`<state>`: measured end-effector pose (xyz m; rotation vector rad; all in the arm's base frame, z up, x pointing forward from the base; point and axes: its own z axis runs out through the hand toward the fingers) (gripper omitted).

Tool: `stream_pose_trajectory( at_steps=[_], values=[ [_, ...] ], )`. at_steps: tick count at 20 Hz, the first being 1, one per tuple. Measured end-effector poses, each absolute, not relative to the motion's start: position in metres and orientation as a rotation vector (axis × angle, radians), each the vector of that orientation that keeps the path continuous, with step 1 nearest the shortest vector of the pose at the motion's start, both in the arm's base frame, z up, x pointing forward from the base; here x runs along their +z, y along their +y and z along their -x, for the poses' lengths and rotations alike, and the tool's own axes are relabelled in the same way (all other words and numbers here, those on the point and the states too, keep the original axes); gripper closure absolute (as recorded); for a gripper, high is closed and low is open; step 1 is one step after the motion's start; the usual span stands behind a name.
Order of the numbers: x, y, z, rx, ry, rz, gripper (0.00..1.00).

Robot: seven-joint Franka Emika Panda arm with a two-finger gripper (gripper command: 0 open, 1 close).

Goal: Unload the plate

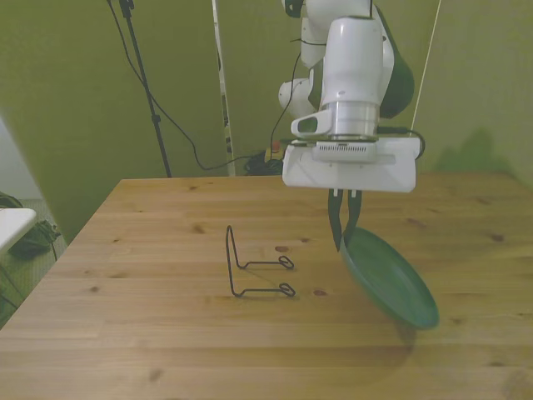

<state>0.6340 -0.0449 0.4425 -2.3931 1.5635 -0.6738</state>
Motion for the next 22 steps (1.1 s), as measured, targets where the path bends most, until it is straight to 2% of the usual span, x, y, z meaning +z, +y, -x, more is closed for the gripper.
stream_pose_trajectory(
  at_steps=[3,6,14,15,22],
  values=[
    [0.409,-0.049,-0.628,-0.597,1.581,2.398,1.00],
    [0.390,-0.058,-0.621,-0.575,1.597,2.407,1.00],
    [0.381,-0.068,-0.617,-0.566,1.602,2.426,1.00],
    [0.381,-0.068,-0.617,-0.566,1.600,2.427,0.00],
    [0.381,-0.069,-0.617,-0.566,1.586,2.435,0.00]
  ],
)
